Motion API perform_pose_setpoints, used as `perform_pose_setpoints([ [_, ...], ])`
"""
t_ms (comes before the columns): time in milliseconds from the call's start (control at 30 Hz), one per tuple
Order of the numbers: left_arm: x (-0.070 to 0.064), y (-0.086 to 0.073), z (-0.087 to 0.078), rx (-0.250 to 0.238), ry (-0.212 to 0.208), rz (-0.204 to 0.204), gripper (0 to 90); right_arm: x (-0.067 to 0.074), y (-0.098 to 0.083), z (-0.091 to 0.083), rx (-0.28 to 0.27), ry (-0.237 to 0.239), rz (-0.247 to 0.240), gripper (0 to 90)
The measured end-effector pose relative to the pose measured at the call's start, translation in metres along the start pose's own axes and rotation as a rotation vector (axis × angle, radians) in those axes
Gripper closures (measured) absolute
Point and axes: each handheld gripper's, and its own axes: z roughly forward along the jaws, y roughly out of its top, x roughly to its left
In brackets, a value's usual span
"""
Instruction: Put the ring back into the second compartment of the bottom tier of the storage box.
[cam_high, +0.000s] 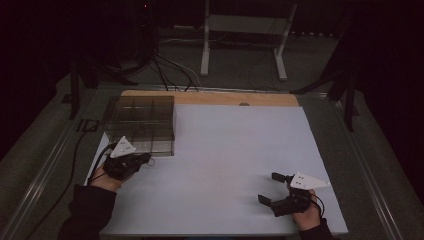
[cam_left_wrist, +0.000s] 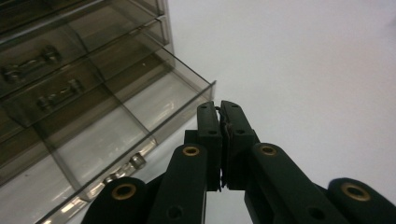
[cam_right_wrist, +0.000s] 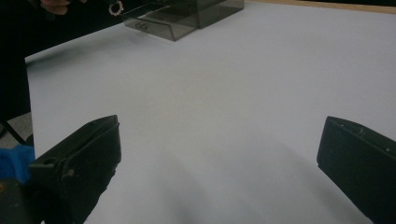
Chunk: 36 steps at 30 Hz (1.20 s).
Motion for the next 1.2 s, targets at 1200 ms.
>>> perform_pose_setpoints([
  [1200, 0.03, 0.002, 0.004, -0.047, 0.07, -0.077, 89.2, 0.0, -0.001, 0.0, 0.003, 0.002, 0.002, 0.0],
])
